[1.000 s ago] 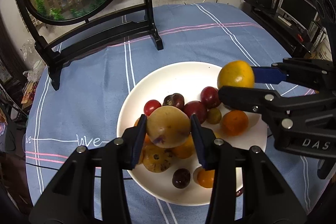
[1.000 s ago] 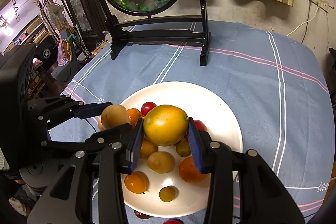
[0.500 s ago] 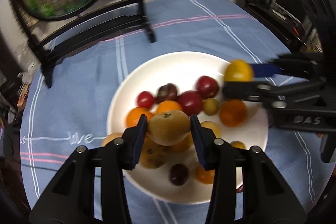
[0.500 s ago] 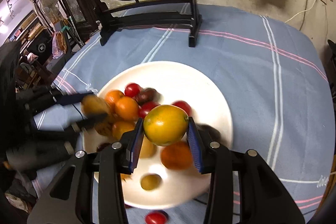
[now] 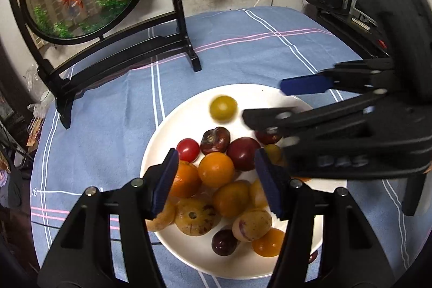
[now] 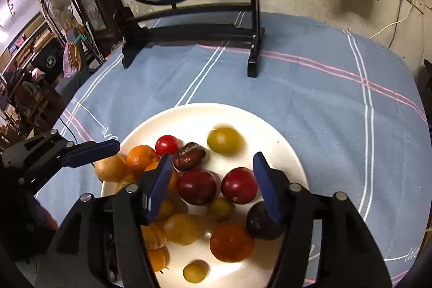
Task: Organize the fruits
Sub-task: 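Open both tools to release the pear and yellow fruit onto the plate, then grasp a dark red plum with the left tool while the right tool grasps a red tomato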
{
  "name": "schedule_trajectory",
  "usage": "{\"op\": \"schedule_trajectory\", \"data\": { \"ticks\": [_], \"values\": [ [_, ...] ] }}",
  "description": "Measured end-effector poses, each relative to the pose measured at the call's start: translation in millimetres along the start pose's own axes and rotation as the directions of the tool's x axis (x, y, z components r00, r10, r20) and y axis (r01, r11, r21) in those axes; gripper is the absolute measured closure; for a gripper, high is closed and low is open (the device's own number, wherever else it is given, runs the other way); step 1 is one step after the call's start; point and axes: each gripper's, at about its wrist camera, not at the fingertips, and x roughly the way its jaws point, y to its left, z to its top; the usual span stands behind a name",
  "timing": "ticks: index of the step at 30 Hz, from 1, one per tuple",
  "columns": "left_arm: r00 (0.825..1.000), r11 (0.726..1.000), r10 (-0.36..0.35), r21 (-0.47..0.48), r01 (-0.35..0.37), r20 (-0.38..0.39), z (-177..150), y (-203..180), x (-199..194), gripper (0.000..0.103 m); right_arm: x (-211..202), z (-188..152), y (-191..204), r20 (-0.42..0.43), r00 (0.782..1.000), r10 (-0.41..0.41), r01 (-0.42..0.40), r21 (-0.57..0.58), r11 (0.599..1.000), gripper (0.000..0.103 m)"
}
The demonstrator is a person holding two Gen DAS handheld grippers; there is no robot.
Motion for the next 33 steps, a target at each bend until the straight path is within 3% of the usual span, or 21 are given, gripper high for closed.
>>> {"op": "schedule_trajectory", "data": {
  "ticks": [8,13,20,23,33],
  "values": [
    [1.0,1.0,-0.005,-0.011,0.005,0.014,-2.6,-5.7,-25.5,0.043,-49.5,-34.7,-10.1,0.044,0.999,-0.019,0.017,0.052,0.999,0.037],
    [0.999,1.0,-0.001,0.0,0.001,0.047,-8.0,-16.9,-50.3,0.034,-76.8,-67.0,-4.4,0.049,0.999,-0.023,0.02,0.048,0.999,0.037],
    [0.997,1.0,-0.001,0.021,0.0,0.071,-21.3,-30.4,-80.2,0.033,-93.5,-118.6,7.8,0.011,1.0,-0.02,0.019,0.023,1.0,0.036],
    [0.998,1.0,-0.004,-0.009,0.005,0.066,-36.1,-26.0,-88.5,0.031,-87.7,-142.1,14.9,-0.025,0.997,-0.067,0.067,-0.027,0.997,0.036],
    [0.993,0.976,-0.02,-0.218,-0.005,-0.114,-115.7,9.6,-75.2,0.029,-46.5,-180.5,17.0,-0.117,0.985,-0.126,0.115,-0.095,0.989,0.036]
  ]
}}
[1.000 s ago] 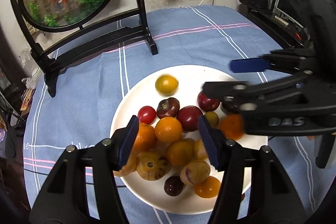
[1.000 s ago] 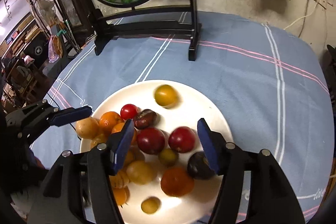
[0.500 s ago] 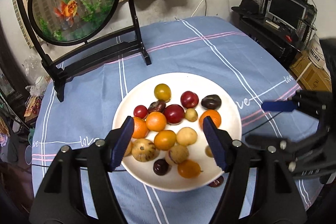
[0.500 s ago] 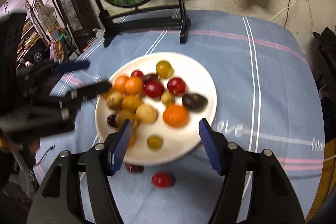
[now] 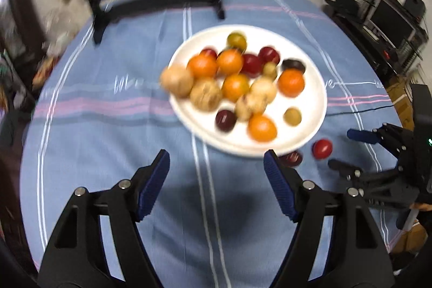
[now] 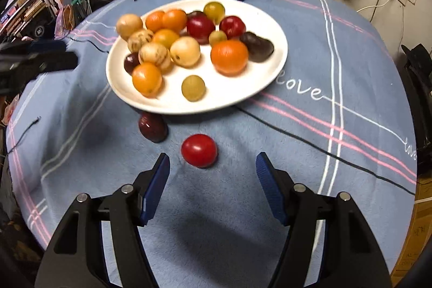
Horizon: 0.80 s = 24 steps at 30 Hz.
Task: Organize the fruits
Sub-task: 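Grasp a dark red plum with the left tool while the right tool grasps a red tomato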
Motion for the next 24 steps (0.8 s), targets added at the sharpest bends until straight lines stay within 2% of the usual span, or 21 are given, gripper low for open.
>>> {"op": "schedule_trajectory", "data": {
  "ticks": [3,7,8,9,12,20,24],
  "values": [
    [1.0,0.999,-0.007,-0.041,0.006,-0.027,-13.8,6.2,1.4,0.029,8.7,2.5,3.0,-0.021,1.0,0.018,-0.018,-0.015,1.0,0.036],
    [0.999,0.999,-0.016,-0.042,0.014,-0.043,-21.5,0.7,2.9,0.029,21.5,5.4,11.1,-0.041,0.999,0.02,-0.022,-0.055,0.998,0.036],
    [0.999,0.999,-0.018,-0.038,0.017,-0.046,-22.3,-3.0,3.5,0.029,24.6,5.8,13.7,-0.048,0.999,0.014,-0.017,-0.07,0.997,0.042],
    [0.999,0.999,-0.021,-0.036,0.02,-0.049,-23.4,-6.0,4.2,0.029,27.4,6.3,16.5,-0.055,0.999,0.004,-0.009,-0.091,0.996,0.055],
    [0.997,0.999,-0.039,-0.015,0.038,-0.066,-26.9,-21.6,9.5,0.029,26.2,8.0,18.8,-0.064,0.998,-0.002,-0.006,-0.125,0.992,0.071],
    [0.987,0.994,-0.112,-0.015,0.111,-0.112,-25.6,-67.5,37.1,0.029,-1.2,-2.0,-5.7,-0.039,0.998,0.057,-0.059,-0.042,0.997,0.071],
    [0.985,0.989,-0.105,-0.121,0.088,-0.14,-23.7,-75.9,65.6,0.029,-11.4,-10.5,-14.2,-0.026,0.997,0.077,-0.078,-0.012,0.997,0.071]
  ]
}}
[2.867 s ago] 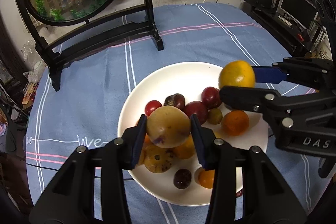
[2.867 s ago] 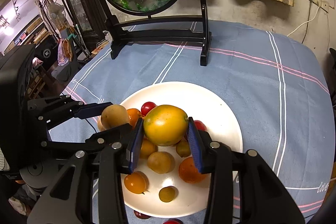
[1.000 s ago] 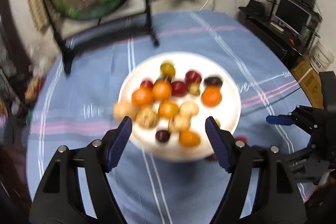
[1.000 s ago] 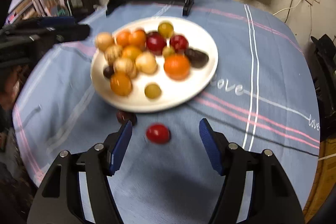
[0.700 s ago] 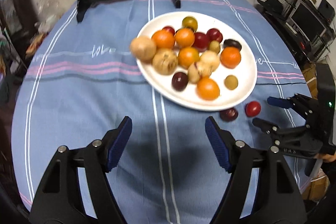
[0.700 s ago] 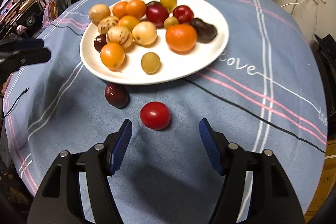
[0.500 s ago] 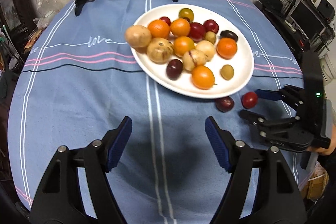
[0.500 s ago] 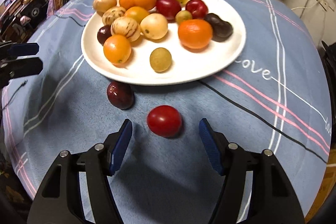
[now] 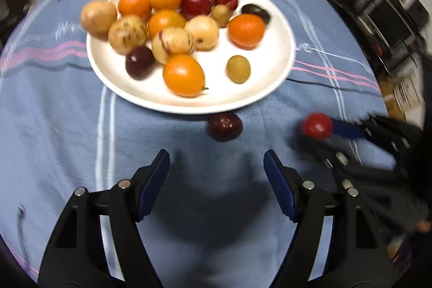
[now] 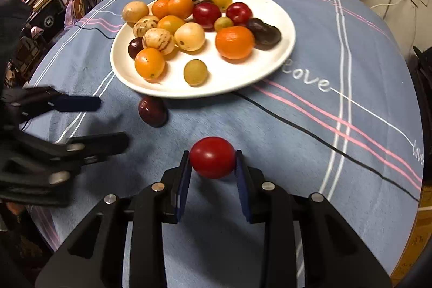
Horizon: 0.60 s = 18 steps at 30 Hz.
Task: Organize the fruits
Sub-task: 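Grasp a dark red plum with the left tool while the right tool grasps a red tomato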
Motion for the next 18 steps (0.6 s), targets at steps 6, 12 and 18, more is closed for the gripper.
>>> {"op": "schedule_trajectory", "data": {
  "ticks": [6,12,18],
  "values": [
    [0.995,0.994,0.097,-0.06,-0.095,0.034,12.3,-7.9,24.0,0.03,-9.6,-8.0,-7.1,0.016,1.0,0.017,-0.017,0.004,1.0,0.071],
    [0.997,0.998,0.066,0.001,-0.067,0.025,10.0,-17.1,18.8,0.072,-14.7,-14.0,-10.1,0.028,0.999,0.026,-0.027,0.014,1.0,0.071],
    [0.999,0.999,0.03,-0.03,-0.029,0.031,-9.1,2.2,-4.8,0.072,-17.1,-15.8,-6.1,0.041,0.998,0.051,-0.052,0.033,0.998,0.071]
  ]
}}
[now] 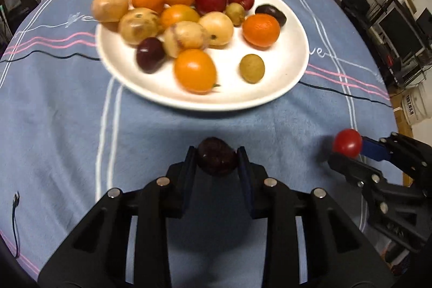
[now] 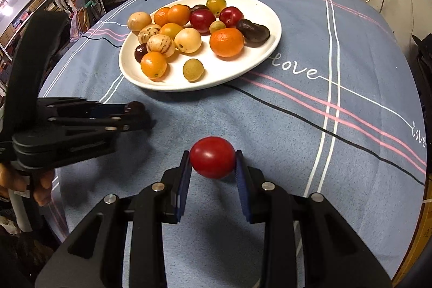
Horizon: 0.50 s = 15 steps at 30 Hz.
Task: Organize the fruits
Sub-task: 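Grasp a dark red plum with the left tool while the right tool grasps a red tomato, then carry the dark red plum and red tomato over the plate with both tools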
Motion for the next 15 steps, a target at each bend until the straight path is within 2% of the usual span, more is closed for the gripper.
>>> {"op": "schedule_trajectory", "data": {
  "ticks": [3,8,15],
  "values": [
    [0.999,1.0,-0.006,-0.001,0.006,0.033,-2.4,8.5,-15.8,0.072,-1.2,-0.9,9.4,0.007,1.0,0.02,-0.02,0.001,1.0,0.071],
    [0.997,0.998,0.056,0.033,-0.058,0.049,-6.1,20.5,-29.5,0.072,0.4,-2.8,31.8,0.011,0.999,0.051,-0.051,-0.004,0.999,0.071],
    [0.994,0.991,0.077,0.103,-0.086,0.083,-8.8,27.9,-51.5,0.072,3.9,-6.1,60.9,0.002,0.997,0.074,-0.074,-0.01,0.997,0.071]
  ]
}}
